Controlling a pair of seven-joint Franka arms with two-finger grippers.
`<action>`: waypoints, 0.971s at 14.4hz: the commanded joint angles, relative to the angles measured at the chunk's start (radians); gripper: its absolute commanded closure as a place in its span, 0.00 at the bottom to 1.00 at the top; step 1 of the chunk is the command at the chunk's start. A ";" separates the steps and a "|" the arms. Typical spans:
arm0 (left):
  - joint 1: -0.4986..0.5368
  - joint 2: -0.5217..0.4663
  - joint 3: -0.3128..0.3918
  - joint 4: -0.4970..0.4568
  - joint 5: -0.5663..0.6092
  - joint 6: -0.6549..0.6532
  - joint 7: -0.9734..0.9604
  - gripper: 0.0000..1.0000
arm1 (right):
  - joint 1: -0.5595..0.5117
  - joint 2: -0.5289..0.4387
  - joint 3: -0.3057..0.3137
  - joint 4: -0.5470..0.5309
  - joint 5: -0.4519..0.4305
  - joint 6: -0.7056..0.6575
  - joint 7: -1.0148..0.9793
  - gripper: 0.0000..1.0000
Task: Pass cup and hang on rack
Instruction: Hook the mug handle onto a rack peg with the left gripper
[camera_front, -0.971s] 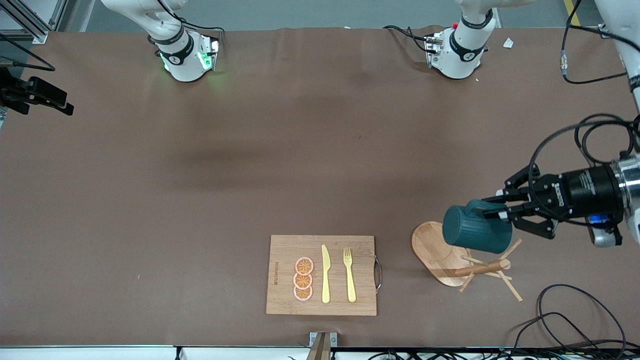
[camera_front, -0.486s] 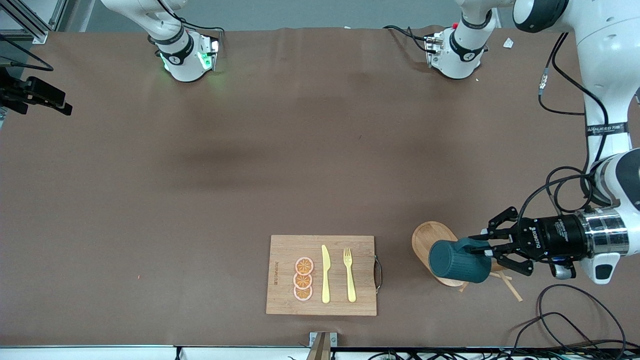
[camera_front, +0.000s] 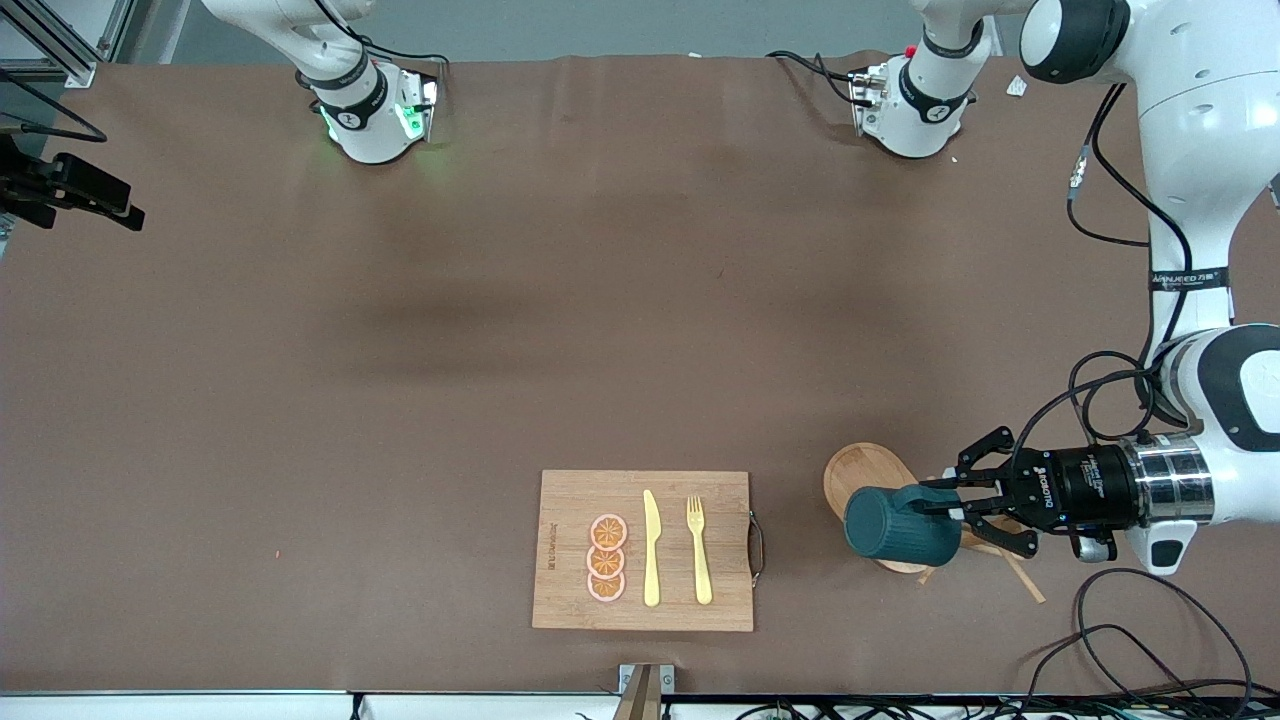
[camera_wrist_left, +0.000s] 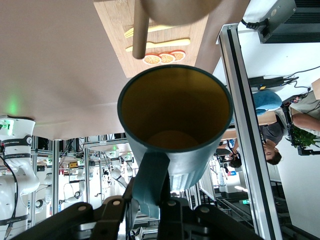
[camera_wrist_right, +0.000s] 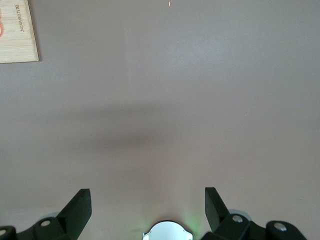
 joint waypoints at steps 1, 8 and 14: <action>0.003 0.005 0.001 0.006 -0.017 -0.004 -0.002 1.00 | 0.000 -0.025 -0.001 -0.017 0.002 -0.001 0.002 0.00; 0.006 0.030 0.002 0.006 -0.008 -0.004 0.000 1.00 | -0.001 -0.025 -0.002 -0.017 0.002 -0.003 0.002 0.00; 0.038 0.039 0.004 0.006 0.046 -0.004 0.001 0.99 | -0.001 -0.025 -0.002 -0.017 0.002 -0.004 0.002 0.00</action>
